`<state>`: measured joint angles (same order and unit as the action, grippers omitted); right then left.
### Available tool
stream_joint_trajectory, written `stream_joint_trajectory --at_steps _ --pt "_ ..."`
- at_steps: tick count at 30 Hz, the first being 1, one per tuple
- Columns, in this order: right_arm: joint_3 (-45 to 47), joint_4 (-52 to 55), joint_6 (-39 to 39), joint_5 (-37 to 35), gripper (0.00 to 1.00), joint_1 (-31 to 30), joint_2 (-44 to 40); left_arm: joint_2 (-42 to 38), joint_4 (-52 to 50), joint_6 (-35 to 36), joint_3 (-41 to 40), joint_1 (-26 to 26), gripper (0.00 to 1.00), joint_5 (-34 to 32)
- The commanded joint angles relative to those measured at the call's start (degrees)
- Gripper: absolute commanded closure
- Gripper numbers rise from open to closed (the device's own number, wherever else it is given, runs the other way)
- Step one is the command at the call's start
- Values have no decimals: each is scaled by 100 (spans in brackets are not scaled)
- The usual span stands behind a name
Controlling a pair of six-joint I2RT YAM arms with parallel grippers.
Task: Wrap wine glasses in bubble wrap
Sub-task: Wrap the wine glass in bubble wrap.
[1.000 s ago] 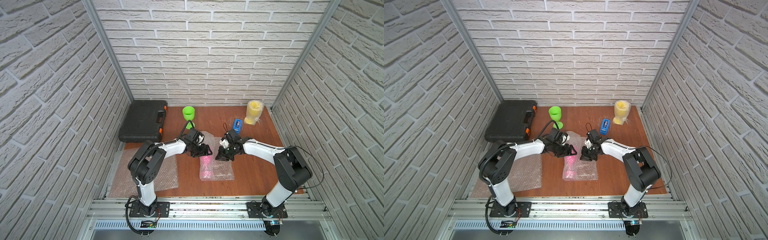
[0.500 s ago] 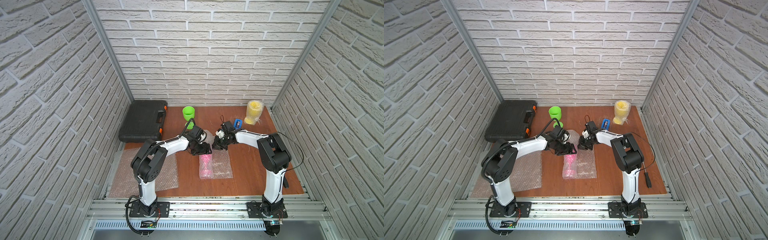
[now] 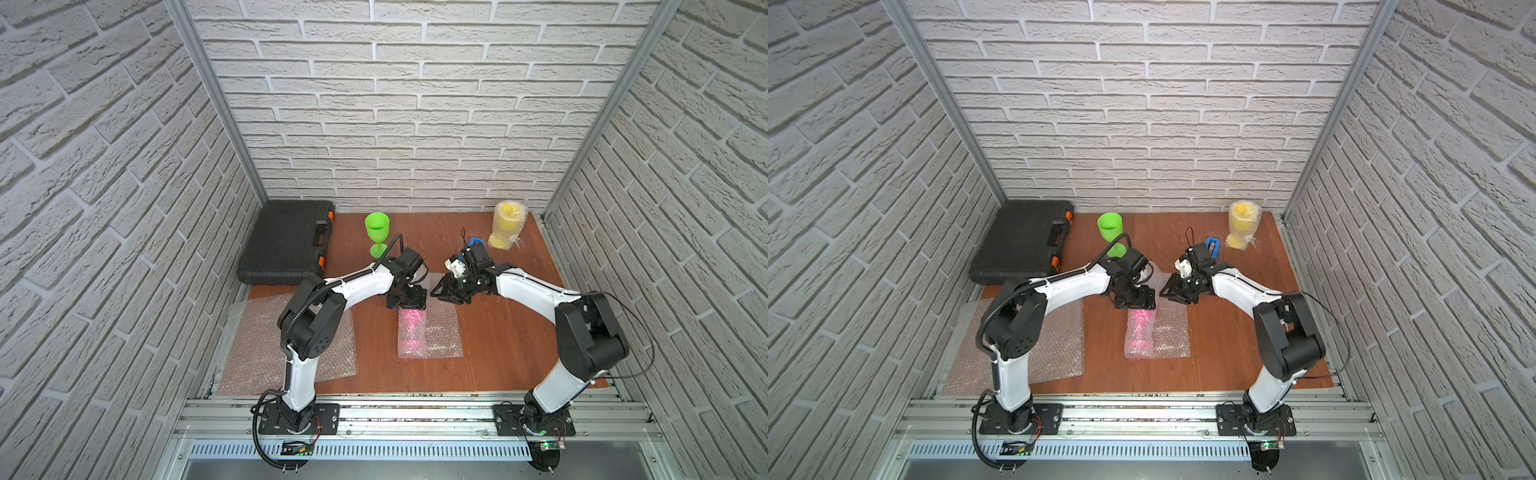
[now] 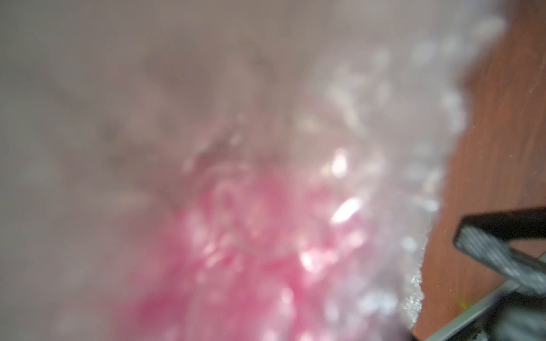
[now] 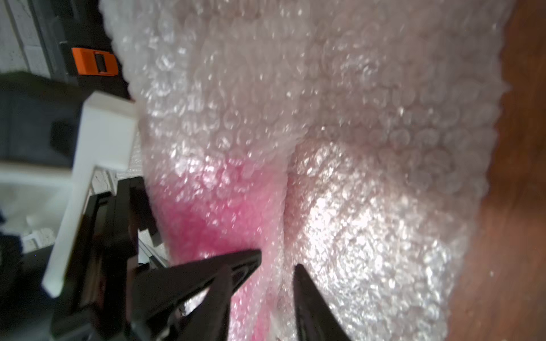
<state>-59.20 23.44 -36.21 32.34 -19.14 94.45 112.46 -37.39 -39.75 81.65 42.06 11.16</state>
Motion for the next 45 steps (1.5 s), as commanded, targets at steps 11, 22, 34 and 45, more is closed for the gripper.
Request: stream_joint_trajectory --at_steps 11,22,34,45 --pt "1005 -1460 -894 669 56 -766 15 378 -972 -125 275 30 18 -641" --pt "1057 -1043 -805 230 83 -760 51 42 -998 43 410 31 6 -610" --pt "1130 -955 -806 176 91 -596 122 -496 -1358 33 839 11 2 -912" --pt "1209 -972 -840 255 92 -442 126 -769 -593 -591 78 30 2 -679"
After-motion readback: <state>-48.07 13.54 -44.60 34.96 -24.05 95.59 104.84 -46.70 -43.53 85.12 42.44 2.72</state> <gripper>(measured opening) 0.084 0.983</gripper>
